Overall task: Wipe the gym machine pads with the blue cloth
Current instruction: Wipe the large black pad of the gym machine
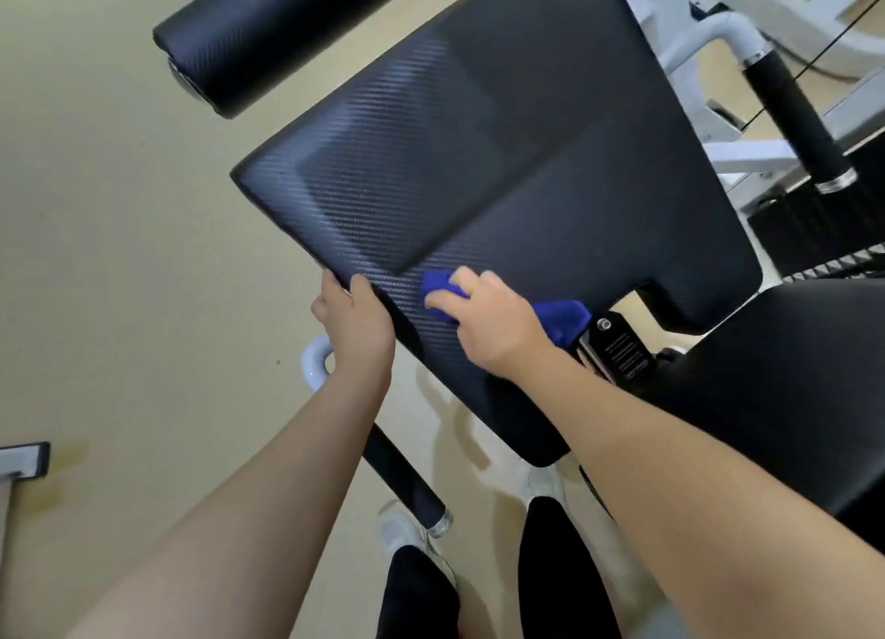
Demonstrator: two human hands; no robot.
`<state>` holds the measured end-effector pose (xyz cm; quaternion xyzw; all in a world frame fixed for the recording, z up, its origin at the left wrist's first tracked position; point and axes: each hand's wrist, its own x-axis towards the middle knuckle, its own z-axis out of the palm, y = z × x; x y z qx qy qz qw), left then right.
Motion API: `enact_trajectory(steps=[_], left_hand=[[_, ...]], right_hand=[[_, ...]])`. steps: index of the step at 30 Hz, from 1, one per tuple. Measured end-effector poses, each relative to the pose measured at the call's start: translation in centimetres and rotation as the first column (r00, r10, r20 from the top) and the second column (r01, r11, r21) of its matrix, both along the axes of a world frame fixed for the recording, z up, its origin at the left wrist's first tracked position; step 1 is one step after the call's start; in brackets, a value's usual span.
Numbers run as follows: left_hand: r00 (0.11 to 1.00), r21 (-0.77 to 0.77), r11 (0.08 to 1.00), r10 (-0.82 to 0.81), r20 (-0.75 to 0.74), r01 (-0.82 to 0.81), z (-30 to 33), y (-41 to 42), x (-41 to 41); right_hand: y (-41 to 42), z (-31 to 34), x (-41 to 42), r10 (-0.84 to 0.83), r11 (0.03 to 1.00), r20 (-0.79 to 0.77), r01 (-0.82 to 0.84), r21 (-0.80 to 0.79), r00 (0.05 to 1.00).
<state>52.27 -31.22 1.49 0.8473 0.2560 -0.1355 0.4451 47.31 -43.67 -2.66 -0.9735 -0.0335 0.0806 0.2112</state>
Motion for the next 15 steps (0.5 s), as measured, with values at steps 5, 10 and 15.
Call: enact_trajectory(steps=[5,10,15], left_hand=[[0.996,-0.095,0.992,-0.087,-0.018,0.085,0.9,-0.3,-0.5],[0.973,-0.094,0.97,-0.218,0.08,0.225,4.4,0.1,-2.6],[0.936,-0.442,0.84,-0.352,-0.007,0.313,10.6,2.4,-5.2]], right_hand=[[0.2,-0.7,-6.5,0.246,0.968,-0.172,-0.251,-0.004,0.954],[-0.4,5.4,-3.3,0.084,0.949,-0.254,0.0,0.316,0.964],[0.8,14.1,-2.5,0.103,0.75,-0.361,0.166,0.641,0.927]])
